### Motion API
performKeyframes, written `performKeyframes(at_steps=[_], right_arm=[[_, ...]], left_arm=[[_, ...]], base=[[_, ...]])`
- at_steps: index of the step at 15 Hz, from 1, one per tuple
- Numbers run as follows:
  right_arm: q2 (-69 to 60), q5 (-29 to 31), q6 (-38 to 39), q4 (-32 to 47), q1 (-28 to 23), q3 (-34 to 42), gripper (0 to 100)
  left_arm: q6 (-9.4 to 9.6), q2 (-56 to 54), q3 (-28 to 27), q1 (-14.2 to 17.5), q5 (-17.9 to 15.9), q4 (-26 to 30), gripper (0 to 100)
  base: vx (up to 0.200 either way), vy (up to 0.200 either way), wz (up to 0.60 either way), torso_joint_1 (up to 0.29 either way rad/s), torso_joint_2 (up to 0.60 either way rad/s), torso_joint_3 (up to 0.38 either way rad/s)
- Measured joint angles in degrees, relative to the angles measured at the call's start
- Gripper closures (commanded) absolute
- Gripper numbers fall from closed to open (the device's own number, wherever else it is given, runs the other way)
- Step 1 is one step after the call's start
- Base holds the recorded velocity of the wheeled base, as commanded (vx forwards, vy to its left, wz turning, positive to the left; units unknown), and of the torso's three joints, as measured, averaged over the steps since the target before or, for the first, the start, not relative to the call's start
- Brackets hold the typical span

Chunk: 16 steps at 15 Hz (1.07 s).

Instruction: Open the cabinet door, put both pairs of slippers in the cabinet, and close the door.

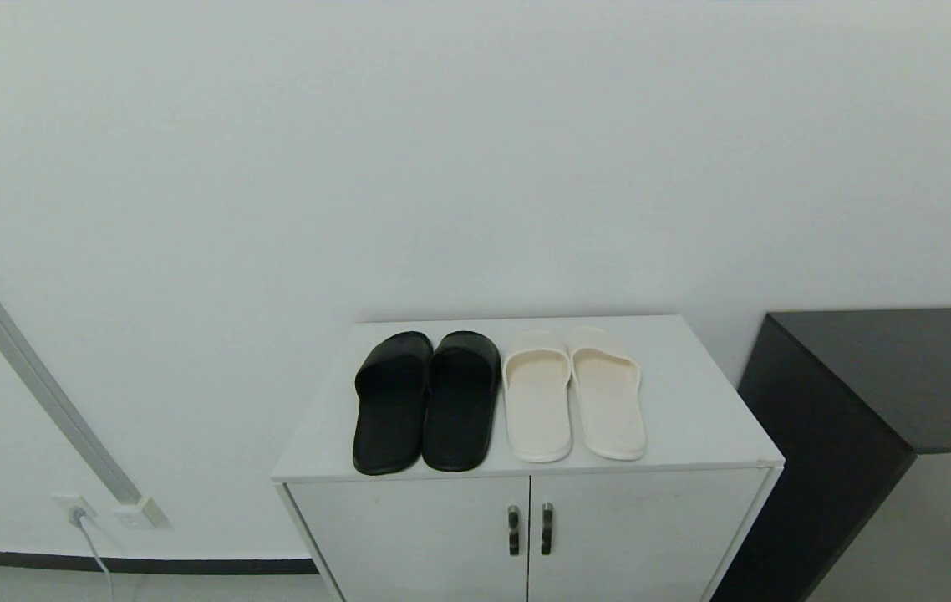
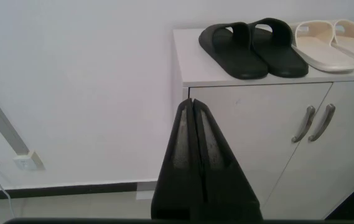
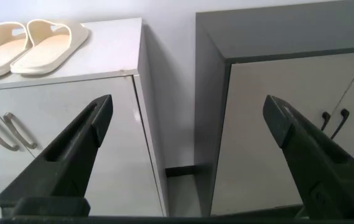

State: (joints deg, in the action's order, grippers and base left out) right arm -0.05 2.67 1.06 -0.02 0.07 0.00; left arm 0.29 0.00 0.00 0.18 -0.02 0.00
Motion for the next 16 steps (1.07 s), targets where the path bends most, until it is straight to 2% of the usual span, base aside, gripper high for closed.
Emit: performKeyframes(at_steps=[9,12,16], right_arm=[[0.0,-1.7,0.4,-0.4,0.0,-0.1,0],[2.4,-4.5,5.6,1.8,0.7,-7.0,0],[16.9,-7.1,5.1,3.9,2.8,-13.3,0]], left_arm=[[0.24,0.0,0.0,0.0,-0.2,0.0,100],[0.49,0.0,0.0,0.0,-0.2,0.0,100],[0.44,0.0,0.0,0.0,-0.3,0.0,100]], base=[[0.0,0.0,0.0,0.0,0.0,0.0],[0.0,0.0,0.0,0.0,0.0,0.0],[0.0,0.0,0.0,0.0,0.0,0.0]])
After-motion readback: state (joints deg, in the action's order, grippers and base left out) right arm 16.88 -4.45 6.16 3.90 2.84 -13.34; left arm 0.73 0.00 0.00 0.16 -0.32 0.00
